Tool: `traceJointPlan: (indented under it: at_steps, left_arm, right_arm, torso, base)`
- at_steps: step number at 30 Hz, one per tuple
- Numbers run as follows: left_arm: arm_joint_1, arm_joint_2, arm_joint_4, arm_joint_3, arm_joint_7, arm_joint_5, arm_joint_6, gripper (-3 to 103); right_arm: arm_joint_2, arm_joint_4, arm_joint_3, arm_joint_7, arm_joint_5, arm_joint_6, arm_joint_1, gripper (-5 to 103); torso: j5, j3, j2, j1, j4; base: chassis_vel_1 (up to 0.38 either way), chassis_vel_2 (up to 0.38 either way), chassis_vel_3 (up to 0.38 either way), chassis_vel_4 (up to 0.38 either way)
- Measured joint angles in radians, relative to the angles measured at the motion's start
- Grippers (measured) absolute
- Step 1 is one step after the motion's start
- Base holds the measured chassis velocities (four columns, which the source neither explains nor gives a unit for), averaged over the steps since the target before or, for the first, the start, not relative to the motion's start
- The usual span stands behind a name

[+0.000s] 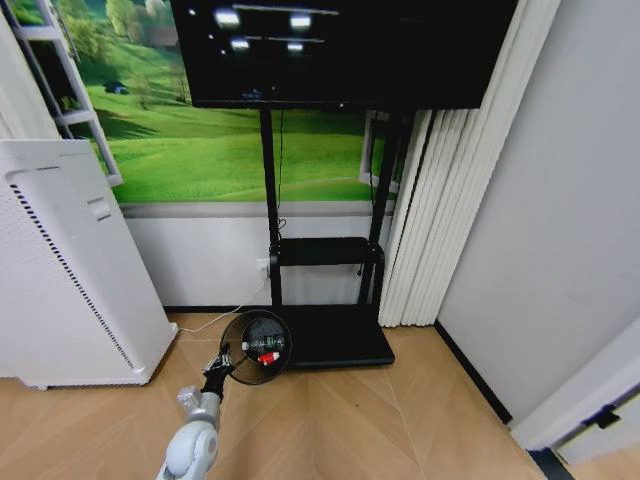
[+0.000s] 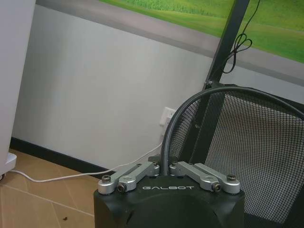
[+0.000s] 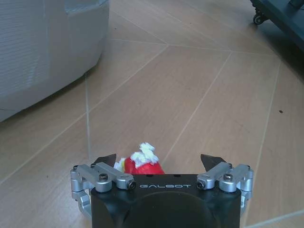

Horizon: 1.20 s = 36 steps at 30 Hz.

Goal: Pick up the trash bin and place the garbage on the floor into it.

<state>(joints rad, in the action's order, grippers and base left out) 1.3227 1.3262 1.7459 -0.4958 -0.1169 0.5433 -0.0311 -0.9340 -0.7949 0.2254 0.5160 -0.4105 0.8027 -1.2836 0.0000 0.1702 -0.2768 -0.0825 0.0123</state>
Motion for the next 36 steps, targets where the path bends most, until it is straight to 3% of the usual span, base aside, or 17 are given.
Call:
traceJointPlan:
  at_steps: [14,20,22,29,36]
  left_arm:
    - [0.015,-0.013,0.003,-0.004,0.003,0.006,-0.005,3]
    - [0.016,-0.026,0.015,-0.007,0.003,0.015,-0.005,3]
    - [0.016,-0.031,0.021,-0.008,0.002,0.019,-0.004,3]
    - [0.014,-0.045,0.028,-0.011,0.000,0.030,0.000,3]
    - [0.020,-0.042,0.023,-0.013,-0.001,0.029,-0.001,3]
  right_arm:
    - [-0.039,0.095,0.013,-0.072,-0.116,-0.001,0.069,99]
    - [-0.025,0.123,0.022,-0.090,-0.149,-0.001,0.083,101]
    - [-0.020,0.125,0.024,-0.091,-0.151,-0.001,0.082,97]
    - [-0.011,0.135,0.027,-0.091,-0.168,-0.001,0.083,102]
    - [-0.026,0.146,0.029,-0.099,-0.207,-0.001,0.080,96]
  torso:
    - [-0.0001,0.000,0.000,0.000,0.0000]
    - [-0.0001,0.000,0.000,0.000,-0.0001]
    - [-0.0001,0.000,0.000,0.000,0.0000]
    - [-0.0001,0.000,0.000,0.000,0.0000]
    - [0.0000,0.000,0.000,0.000,0.0000]
  base:
    - [0.000,0.000,0.000,0.000]
    - [0.000,0.000,0.000,0.000]
    - [0.000,0.000,0.000,0.000]
    - [0.000,0.000,0.000,0.000]
    - [0.000,0.000,0.000,0.000]
